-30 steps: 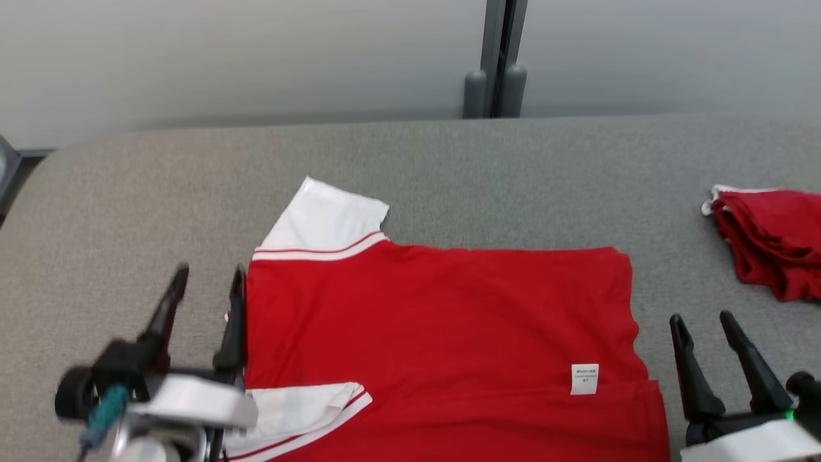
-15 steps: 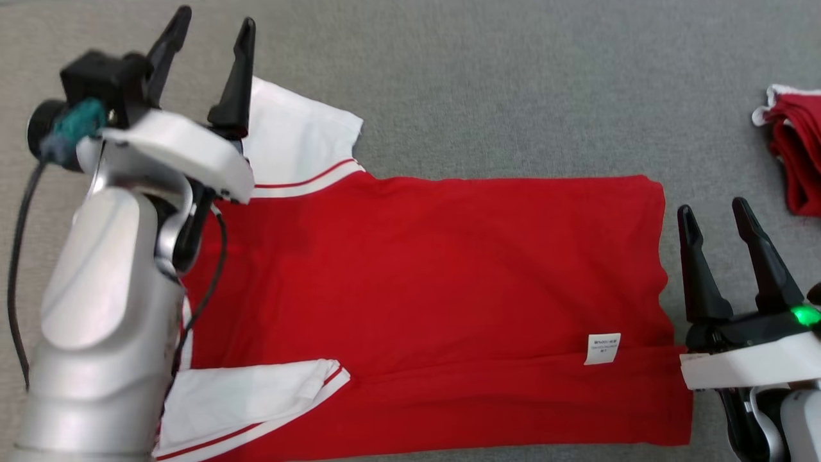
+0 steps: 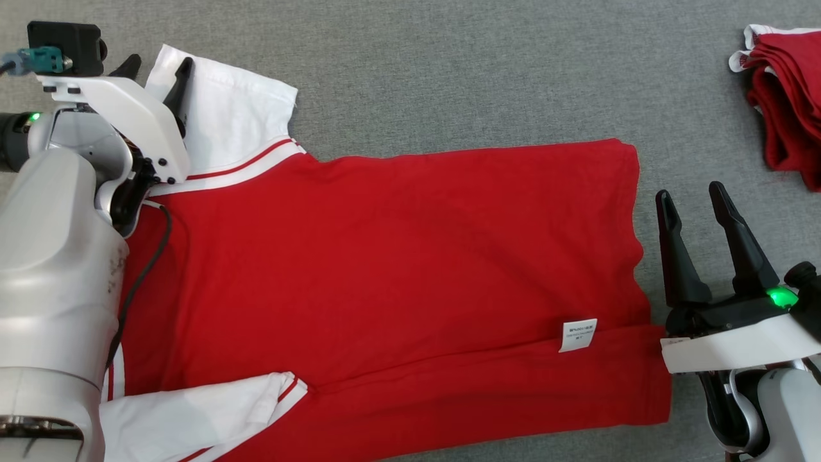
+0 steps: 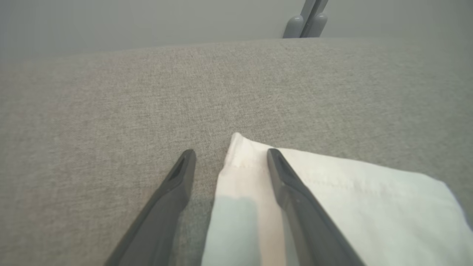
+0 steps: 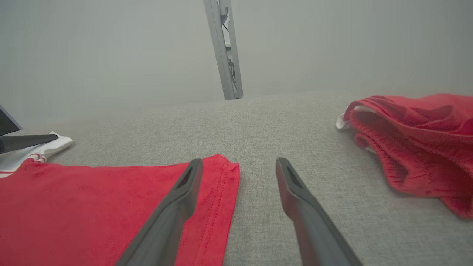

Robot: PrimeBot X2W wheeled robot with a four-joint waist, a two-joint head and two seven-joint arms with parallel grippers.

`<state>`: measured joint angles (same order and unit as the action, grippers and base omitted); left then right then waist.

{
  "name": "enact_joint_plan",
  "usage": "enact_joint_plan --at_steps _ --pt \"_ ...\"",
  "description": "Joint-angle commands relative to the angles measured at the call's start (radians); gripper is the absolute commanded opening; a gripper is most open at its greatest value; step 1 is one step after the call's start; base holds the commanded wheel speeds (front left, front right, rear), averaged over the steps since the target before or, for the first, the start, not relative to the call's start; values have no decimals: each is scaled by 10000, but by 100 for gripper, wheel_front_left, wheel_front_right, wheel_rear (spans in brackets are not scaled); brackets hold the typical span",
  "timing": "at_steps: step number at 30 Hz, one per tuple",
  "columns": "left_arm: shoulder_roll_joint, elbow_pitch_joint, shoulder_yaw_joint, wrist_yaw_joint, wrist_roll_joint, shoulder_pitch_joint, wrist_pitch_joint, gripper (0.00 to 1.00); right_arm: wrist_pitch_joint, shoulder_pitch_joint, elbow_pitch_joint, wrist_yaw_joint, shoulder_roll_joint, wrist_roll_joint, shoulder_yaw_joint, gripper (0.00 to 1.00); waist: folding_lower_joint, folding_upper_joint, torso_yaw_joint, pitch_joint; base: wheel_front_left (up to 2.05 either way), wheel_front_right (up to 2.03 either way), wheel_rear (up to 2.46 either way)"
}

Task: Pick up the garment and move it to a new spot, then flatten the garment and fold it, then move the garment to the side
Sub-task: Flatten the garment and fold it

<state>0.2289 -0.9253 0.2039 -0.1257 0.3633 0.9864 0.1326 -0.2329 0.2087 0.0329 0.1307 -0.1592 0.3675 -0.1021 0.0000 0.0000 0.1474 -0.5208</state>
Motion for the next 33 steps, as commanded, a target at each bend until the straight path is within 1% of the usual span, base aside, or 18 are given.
enact_joint_plan --at_steps 1,4,5,6,7,8,12,19,26,33 --pt "96 -498 69 -35 108 198 142 100 -100 164 48 3 -72 107 32 100 0 0 88 -31 0 0 0" --pt "160 -1118 162 -20 269 236 223 100 -161 273 117 3 -109 185 41 100 0 0 133 -34 0 0 0" --pt "160 -1118 162 -20 269 236 223 100 -161 273 117 3 -109 185 41 100 0 0 133 -34 0 0 0" --pt "144 -1257 221 -25 293 271 157 84 -170 310 144 3 -134 222 55 100 0 0 135 -28 0 0 0" --pt "86 -1336 288 -28 370 308 103 29 -178 353 172 3 -169 249 85 100 0 0 126 -19 0 0 0" --pt "44 -1421 397 -32 386 323 90 0 -165 408 190 3 -206 253 119 100 0 0 111 -14 0 0 0" --pt "20 -1422 771 -36 489 563 -420 0 -83 831 313 3 -416 391 134 100 0 0 -20 -12 0 0 0" --pt "-248 -1377 1396 -38 661 1121 -1108 0 426 1873 815 3 -1174 616 -225 100 0 0 -518 -67 0 0 0" --pt "-434 -1367 1938 -39 970 1416 -1415 0 2042 2403 1421 3 -1909 1289 -660 100 0 0 -901 -219 0 0 0" --pt "-432 -1389 2325 -40 1318 1594 -1567 0 3814 2068 876 3 -2583 2059 -872 100 0 0 -1020 -316 0 0 0"
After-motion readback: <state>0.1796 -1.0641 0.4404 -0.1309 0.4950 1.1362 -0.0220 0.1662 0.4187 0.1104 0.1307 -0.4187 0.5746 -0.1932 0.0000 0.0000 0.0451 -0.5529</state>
